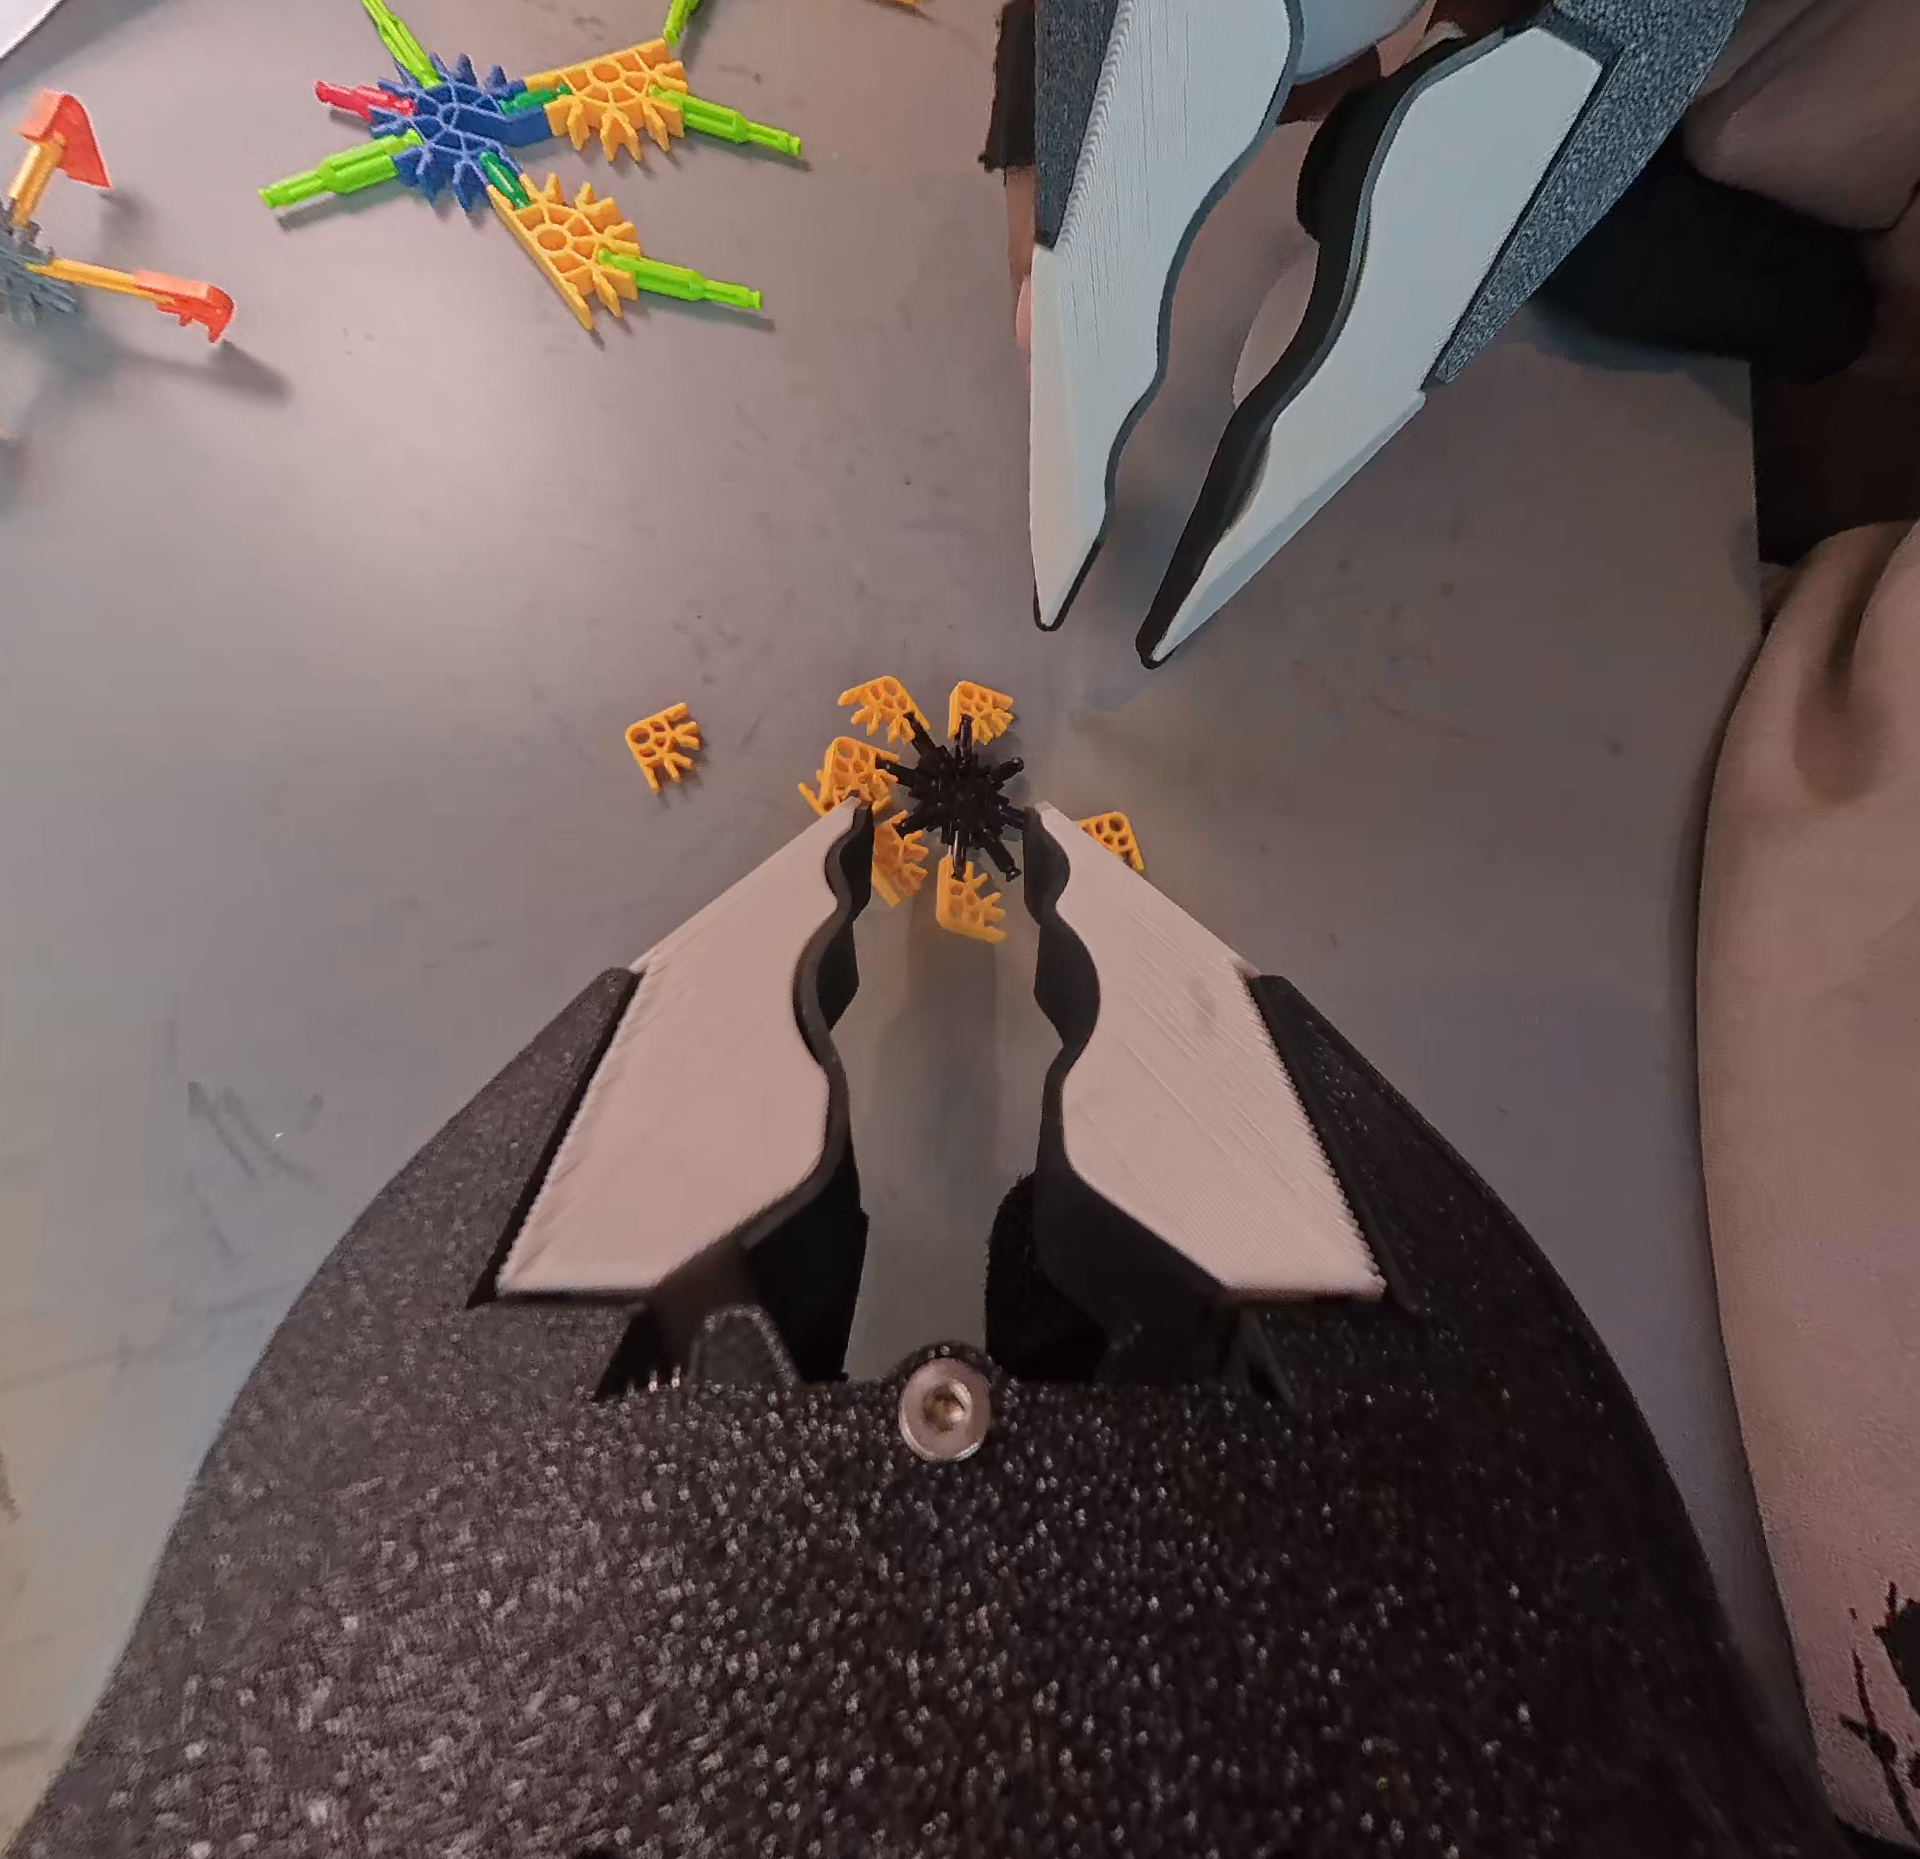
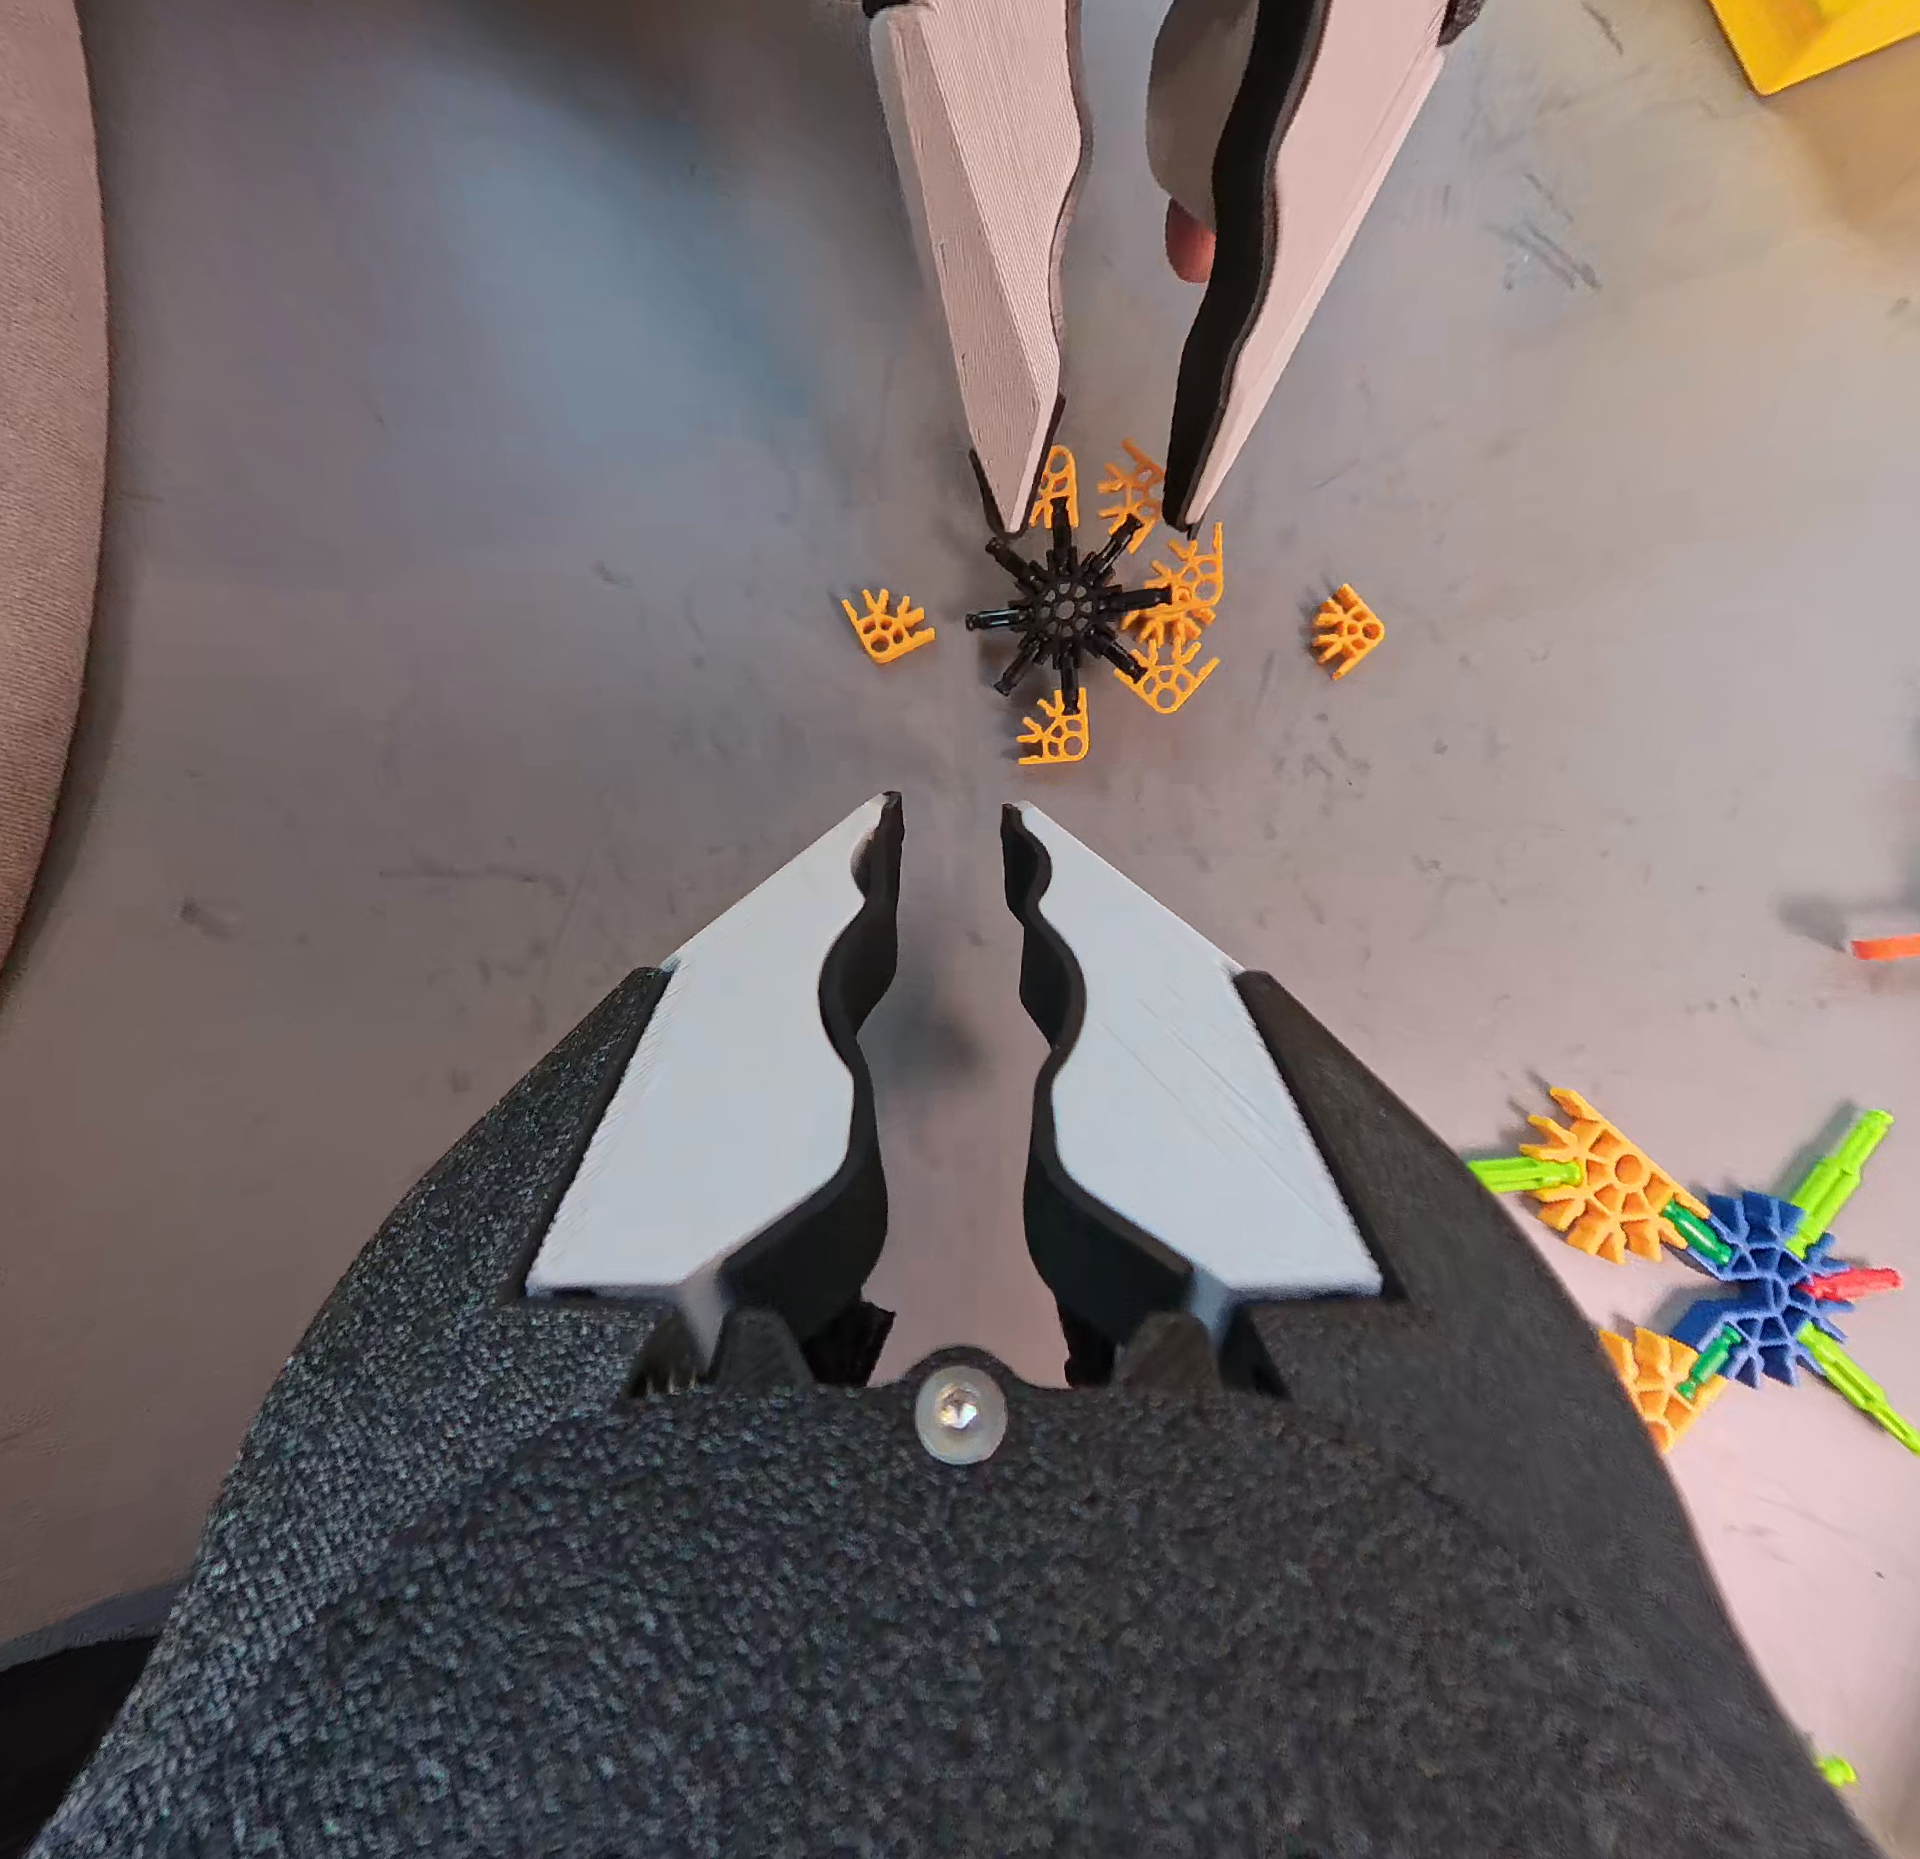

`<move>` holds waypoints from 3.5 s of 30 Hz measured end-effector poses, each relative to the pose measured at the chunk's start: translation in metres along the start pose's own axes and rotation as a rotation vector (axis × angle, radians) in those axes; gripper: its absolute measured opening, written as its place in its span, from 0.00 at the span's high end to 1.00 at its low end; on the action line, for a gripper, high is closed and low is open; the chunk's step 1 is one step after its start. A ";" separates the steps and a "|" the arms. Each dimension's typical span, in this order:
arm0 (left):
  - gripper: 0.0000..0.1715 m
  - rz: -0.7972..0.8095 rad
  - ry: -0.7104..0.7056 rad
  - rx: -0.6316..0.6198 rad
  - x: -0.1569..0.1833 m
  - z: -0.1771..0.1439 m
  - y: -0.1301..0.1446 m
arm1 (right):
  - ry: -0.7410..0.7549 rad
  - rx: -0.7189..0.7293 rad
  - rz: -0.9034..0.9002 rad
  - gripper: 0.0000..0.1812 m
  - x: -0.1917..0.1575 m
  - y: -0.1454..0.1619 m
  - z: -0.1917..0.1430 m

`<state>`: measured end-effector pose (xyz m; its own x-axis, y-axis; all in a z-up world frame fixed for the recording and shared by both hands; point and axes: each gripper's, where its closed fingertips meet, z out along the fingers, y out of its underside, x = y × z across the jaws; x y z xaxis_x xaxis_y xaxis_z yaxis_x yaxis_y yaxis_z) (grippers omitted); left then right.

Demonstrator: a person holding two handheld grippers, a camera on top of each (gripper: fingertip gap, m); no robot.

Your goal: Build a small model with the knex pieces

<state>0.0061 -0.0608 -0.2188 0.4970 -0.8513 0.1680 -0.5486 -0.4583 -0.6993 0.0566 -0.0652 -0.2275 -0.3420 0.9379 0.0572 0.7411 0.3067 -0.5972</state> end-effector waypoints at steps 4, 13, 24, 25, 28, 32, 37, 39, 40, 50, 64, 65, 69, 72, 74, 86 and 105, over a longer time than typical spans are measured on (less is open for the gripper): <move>0.83 -0.003 0.054 -0.046 0.008 0.003 0.009 | -0.009 0.036 -0.015 0.91 -0.005 -0.011 0.008; 0.81 -0.042 0.033 -0.011 -0.004 -0.003 0.007 | -0.009 0.074 -0.055 0.88 -0.019 -0.032 0.022; 0.83 -0.048 0.067 -0.094 -0.001 0.002 0.024 | -0.074 0.009 -0.069 0.93 -0.029 -0.017 0.027; 0.83 -0.046 0.072 -0.099 0.001 0.002 0.025 | -0.088 0.002 -0.068 0.93 -0.030 -0.014 0.025; 0.83 -0.042 0.098 -0.121 0.007 -0.001 0.028 | -0.102 -0.020 -0.069 0.93 -0.029 -0.005 0.019; 0.83 -0.033 0.125 -0.146 0.013 -0.003 0.032 | -0.052 0.051 -0.024 0.93 -0.014 -0.014 0.008; 0.83 0.001 0.196 -0.160 0.029 -0.002 0.034 | 0.037 0.045 -0.012 0.90 0.003 -0.012 0.015; 0.82 0.026 0.223 -0.160 0.037 -0.001 0.033 | 0.023 0.035 0.004 0.89 0.003 -0.008 0.020; 0.82 0.041 0.248 -0.164 0.042 -0.001 0.034 | 0.013 0.029 0.005 0.90 0.002 -0.007 0.021; 0.82 0.084 0.140 -0.028 0.023 -0.003 0.011 | -0.042 0.098 -0.045 0.89 -0.011 -0.019 0.008; 0.82 0.136 0.105 -0.064 0.020 0.011 0.019 | -0.095 0.041 -0.063 0.93 -0.035 -0.024 0.030; 0.82 0.136 0.103 -0.070 0.020 0.010 0.020 | -0.107 0.040 -0.067 0.94 -0.037 -0.024 0.030; 0.82 0.141 0.095 -0.065 0.018 0.003 0.019 | -0.150 0.073 -0.067 0.97 -0.040 -0.024 0.024; 0.82 0.118 0.138 0.007 0.024 -0.003 0.006 | -0.163 0.156 -0.043 0.97 -0.036 -0.033 0.012; 0.83 0.112 0.150 0.024 0.026 -0.004 0.004 | -0.159 0.162 -0.049 0.94 -0.035 -0.034 0.009; 0.83 0.089 0.176 0.006 0.026 0.004 0.009 | -0.091 -0.039 -0.060 0.91 -0.039 -0.019 0.029; 0.86 -0.446 0.369 0.455 -0.005 -0.028 -0.054 | 0.498 0.312 -0.237 0.98 0.047 -0.068 -0.035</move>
<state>0.0143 -0.0394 -0.1623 0.3050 -0.6764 0.6705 0.0256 -0.6979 -0.7157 0.0102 -0.0359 -0.1568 -0.1106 0.8362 0.5372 0.4489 0.5243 -0.7236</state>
